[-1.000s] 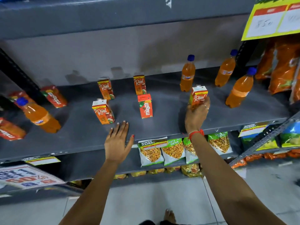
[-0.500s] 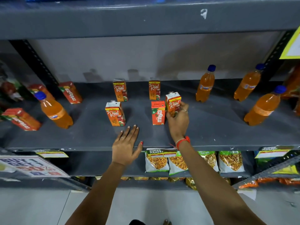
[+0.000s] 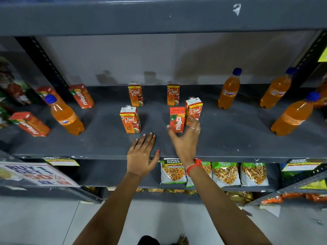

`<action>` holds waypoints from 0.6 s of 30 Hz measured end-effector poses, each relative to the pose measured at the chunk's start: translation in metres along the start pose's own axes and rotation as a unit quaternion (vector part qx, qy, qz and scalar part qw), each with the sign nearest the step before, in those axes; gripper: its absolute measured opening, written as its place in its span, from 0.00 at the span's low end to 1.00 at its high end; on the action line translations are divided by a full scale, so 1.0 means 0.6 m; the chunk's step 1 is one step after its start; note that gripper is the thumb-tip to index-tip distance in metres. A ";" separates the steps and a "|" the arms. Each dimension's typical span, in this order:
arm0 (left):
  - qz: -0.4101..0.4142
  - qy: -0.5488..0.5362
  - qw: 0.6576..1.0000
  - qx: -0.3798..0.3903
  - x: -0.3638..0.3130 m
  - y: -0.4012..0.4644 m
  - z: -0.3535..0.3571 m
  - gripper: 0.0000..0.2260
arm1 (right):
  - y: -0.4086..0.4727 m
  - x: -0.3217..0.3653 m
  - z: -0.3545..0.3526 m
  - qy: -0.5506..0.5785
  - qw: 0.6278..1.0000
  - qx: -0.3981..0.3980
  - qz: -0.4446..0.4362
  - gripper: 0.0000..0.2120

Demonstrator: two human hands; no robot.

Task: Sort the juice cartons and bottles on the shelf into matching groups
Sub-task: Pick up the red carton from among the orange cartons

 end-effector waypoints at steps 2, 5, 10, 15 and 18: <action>-0.005 0.002 1.000 0.006 0.002 -0.001 0.000 0.24 | 0.001 0.005 0.016 -0.002 1.000 0.003 0.010 0.33; 0.006 0.018 1.000 0.022 -0.001 -0.002 0.001 0.25 | 0.003 -0.001 0.021 -0.016 0.999 -0.017 0.032 0.27; -0.022 0.028 0.999 0.034 0.036 -0.023 -0.015 0.30 | -0.006 -0.004 0.017 -0.030 0.999 -0.017 0.039 0.23; -0.112 -0.008 0.994 0.010 0.154 -0.067 -0.050 0.31 | -0.048 0.007 0.015 -0.017 0.999 -0.007 0.045 0.23; -0.126 -0.007 0.992 0.003 0.229 -0.089 -0.072 0.32 | -0.076 0.022 0.042 -0.013 0.999 0.006 0.052 0.24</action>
Point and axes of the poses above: each hand's wrist, its own y-axis towards the middle knuckle, its own z-axis out of the palm, x = y × z, the point moved 8 cm from there along y, towards the middle knuckle
